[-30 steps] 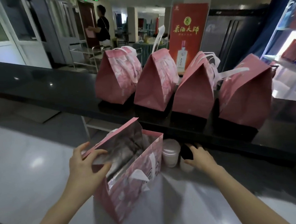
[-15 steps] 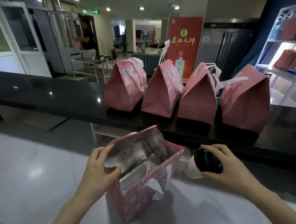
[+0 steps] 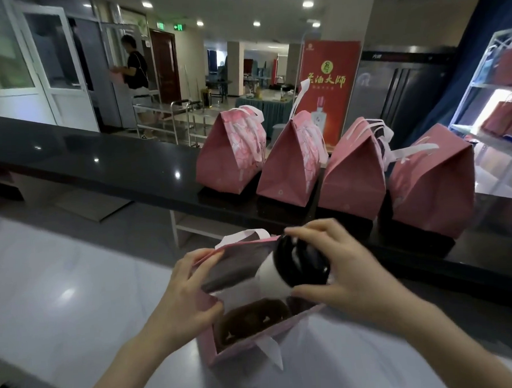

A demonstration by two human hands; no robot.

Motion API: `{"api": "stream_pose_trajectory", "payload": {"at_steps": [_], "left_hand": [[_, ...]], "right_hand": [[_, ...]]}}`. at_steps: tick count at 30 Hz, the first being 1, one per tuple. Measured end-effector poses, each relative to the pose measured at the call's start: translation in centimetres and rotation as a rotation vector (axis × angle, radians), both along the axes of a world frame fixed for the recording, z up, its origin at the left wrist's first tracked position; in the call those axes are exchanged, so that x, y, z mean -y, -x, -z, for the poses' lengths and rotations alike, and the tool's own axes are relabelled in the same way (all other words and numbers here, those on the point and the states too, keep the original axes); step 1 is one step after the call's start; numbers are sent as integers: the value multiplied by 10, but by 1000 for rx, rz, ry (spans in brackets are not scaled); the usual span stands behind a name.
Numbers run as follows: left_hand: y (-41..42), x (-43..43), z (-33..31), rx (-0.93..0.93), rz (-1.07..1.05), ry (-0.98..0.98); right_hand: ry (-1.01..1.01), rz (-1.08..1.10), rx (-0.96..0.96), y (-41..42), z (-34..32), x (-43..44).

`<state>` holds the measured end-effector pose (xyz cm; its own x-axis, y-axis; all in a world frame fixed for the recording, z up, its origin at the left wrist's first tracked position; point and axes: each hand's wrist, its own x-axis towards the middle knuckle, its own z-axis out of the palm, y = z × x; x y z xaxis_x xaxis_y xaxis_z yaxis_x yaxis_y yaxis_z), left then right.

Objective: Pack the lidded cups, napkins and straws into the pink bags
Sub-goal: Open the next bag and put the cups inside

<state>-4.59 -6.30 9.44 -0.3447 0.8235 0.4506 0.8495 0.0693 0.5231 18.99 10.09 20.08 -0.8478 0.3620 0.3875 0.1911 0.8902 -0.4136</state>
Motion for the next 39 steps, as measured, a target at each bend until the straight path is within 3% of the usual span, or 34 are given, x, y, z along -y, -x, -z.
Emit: {"api": "stream_pose_trajectory", "payload": {"at_steps": [8, 12, 20, 31, 39], "left_hand": [[-9, 6, -2, -44, 108, -22], [-8, 7, 0, -13, 111, -30], [0, 19, 2, 45, 117, 5], [16, 31, -3, 59, 90, 92], [23, 35, 1, 104, 110, 61]], "right_hand": [[-140, -16, 460, 73, 82, 24], [-70, -28, 573, 93, 107, 26], [-110, -14, 618, 101, 131, 26], [-264, -17, 447, 135, 135, 43], [-69, 47, 404, 141, 126, 29]]}}
